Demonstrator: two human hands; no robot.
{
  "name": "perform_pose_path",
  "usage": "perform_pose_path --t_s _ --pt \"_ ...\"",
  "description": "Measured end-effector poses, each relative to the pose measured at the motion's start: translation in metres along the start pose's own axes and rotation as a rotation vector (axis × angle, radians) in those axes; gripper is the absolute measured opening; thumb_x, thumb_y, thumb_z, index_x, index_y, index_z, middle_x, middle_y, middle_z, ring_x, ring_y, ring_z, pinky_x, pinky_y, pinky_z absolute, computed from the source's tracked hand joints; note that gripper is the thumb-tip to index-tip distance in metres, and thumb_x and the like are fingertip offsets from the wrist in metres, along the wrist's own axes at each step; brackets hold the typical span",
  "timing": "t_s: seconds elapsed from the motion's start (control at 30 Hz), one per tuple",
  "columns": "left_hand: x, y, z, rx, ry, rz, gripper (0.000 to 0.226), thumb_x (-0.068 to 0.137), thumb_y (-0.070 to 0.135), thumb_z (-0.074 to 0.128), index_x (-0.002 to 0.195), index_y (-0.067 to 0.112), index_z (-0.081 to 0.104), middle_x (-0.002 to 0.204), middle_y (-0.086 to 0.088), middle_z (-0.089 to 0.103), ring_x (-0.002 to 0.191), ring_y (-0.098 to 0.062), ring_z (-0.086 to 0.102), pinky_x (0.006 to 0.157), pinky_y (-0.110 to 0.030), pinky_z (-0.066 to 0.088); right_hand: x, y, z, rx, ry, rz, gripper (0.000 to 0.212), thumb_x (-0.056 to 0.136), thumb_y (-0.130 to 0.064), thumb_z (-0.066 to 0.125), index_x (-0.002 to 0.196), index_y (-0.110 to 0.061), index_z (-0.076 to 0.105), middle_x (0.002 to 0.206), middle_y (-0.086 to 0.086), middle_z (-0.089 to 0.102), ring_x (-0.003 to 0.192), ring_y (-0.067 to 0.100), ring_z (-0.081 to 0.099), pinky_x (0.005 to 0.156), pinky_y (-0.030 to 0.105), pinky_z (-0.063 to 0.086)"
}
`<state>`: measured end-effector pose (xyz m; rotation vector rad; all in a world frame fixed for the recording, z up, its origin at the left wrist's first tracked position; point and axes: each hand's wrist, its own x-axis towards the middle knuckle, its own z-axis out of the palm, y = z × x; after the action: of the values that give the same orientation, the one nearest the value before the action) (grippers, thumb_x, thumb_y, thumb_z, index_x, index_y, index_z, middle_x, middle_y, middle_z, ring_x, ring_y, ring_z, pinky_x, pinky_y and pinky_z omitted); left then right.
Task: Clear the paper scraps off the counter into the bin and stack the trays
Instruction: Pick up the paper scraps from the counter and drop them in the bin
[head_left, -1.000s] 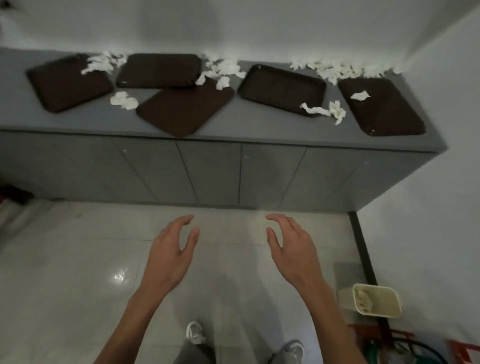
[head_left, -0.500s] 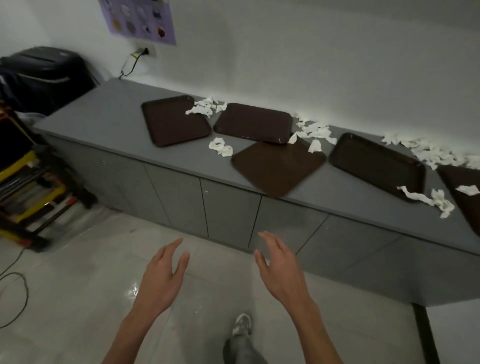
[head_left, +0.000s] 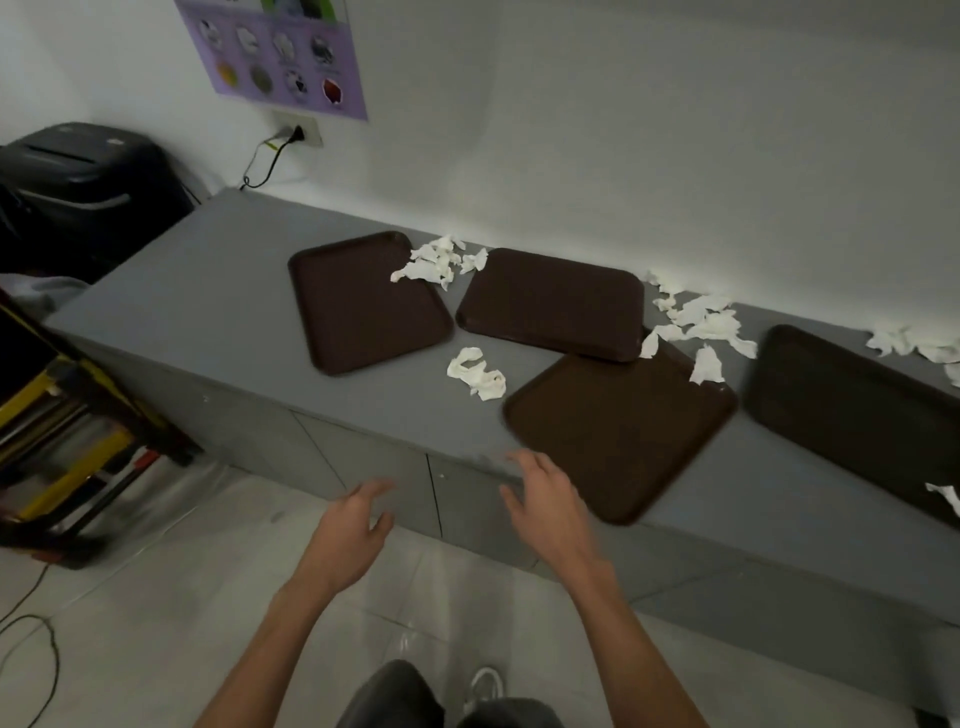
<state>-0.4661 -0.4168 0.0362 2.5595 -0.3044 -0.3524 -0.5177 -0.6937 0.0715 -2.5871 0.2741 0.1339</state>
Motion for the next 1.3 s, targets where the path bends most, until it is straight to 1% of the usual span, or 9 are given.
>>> perform_pose_path --t_s 0.3,0.53,0.6,0.7,0.87,0.97,1.07,1.2,1.3 --pt "0.254 0.058 -0.019 0.077 -0.241 0.169 0.08 0.088 0.024 0.077 0.154 0.022 0.033 0.152 -0.011 0.043 0.138 -0.034 0.046 0.115 -0.041 0.039 0.111 -0.011 -0.003 0.033 0.037 0.155 0.039 0.102 -0.032 0.06 0.141 -0.03 0.054 0.143 -0.006 0.055 0.124 0.023 0.06 0.095 0.042 0.052" --pt "0.369 0.07 0.011 0.292 -0.461 0.293 0.093 0.079 0.021 0.083 0.157 0.017 0.031 0.154 -0.008 0.035 0.136 -0.039 0.045 0.116 -0.042 0.033 0.176 -0.034 -0.001 0.086 0.06 0.325 0.038 0.101 -0.033 0.061 0.138 -0.03 0.051 0.141 0.0 0.054 0.123 0.03 0.06 0.092 0.045 0.051" --pt "0.377 0.059 0.018 0.341 -0.458 0.384 0.084 0.077 0.021 0.081 0.152 0.018 0.042 0.15 -0.005 0.041 0.135 -0.032 0.044 0.114 -0.037 0.03 0.198 -0.041 0.003 0.097 0.072 0.356 0.046 0.1 -0.035 0.064 0.142 -0.03 0.047 0.142 0.004 0.054 0.124 0.033 0.059 0.093 0.048 0.052" --pt "0.382 0.035 0.017 0.231 -0.344 0.399 0.043 0.082 0.005 0.066 0.12 0.025 0.073 0.124 -0.002 0.063 0.117 -0.026 0.063 0.1 -0.036 0.049 0.235 -0.044 0.018 0.073 0.076 0.409 0.057 0.097 -0.037 0.069 0.147 -0.029 0.045 0.146 0.007 0.053 0.127 0.037 0.059 0.096 0.049 0.052" --pt "0.373 -0.003 -0.016 0.035 -0.214 0.289 0.044 0.081 0.001 0.057 0.1 0.034 0.079 0.1 -0.001 0.071 0.094 -0.024 0.07 0.087 -0.039 0.057 0.271 -0.054 0.078 -0.092 0.004 0.432 0.044 0.103 -0.031 0.056 0.146 -0.026 0.051 0.146 0.01 0.05 0.132 0.037 0.053 0.097 0.046 0.054" --pt "0.361 -0.017 -0.038 -0.069 -0.186 0.288 0.042 0.085 0.002 0.061 0.107 0.034 0.077 0.101 0.014 0.077 0.098 -0.009 0.072 0.092 -0.026 0.055 0.262 -0.061 0.11 -0.094 0.041 0.41 0.027 0.091 -0.015 0.071 0.117 -0.016 0.074 0.115 0.008 0.069 0.109 0.031 0.067 0.073 0.038 0.062" --pt "0.348 -0.021 -0.055 -0.121 -0.188 0.268 0.037 0.086 0.002 0.062 0.1 0.033 0.076 0.081 0.032 0.07 0.081 0.002 0.068 0.077 -0.015 0.048 0.238 -0.058 0.13 -0.083 0.079 0.343 0.026 0.061 -0.01 0.093 0.081 -0.017 0.079 0.087 0.0 0.074 0.08 0.021 0.075 0.054 0.028 0.058" --pt "0.333 -0.01 -0.053 -0.207 -0.279 0.15 0.032 0.087 -0.003 0.055 0.079 0.022 0.073 0.072 0.016 0.071 0.078 -0.01 0.07 0.076 -0.025 0.052 0.213 -0.044 0.116 0.086 0.089 0.44 0.023 0.093 -0.013 0.066 0.106 -0.022 0.081 0.114 0.005 0.078 0.103 0.025 0.074 0.088 0.032 0.056" --pt "0.315 0.017 -0.039 -0.303 -0.39 0.107 0.021 0.092 0.011 0.05 0.078 0.019 0.064 0.087 0.001 0.069 0.092 -0.025 0.066 0.086 -0.034 0.046 0.186 -0.04 0.079 0.294 0.277 0.54 0.02 0.096 -0.018 0.068 0.104 -0.03 0.082 0.104 -0.006 0.081 0.097 0.013 0.075 0.086 0.03 0.058"
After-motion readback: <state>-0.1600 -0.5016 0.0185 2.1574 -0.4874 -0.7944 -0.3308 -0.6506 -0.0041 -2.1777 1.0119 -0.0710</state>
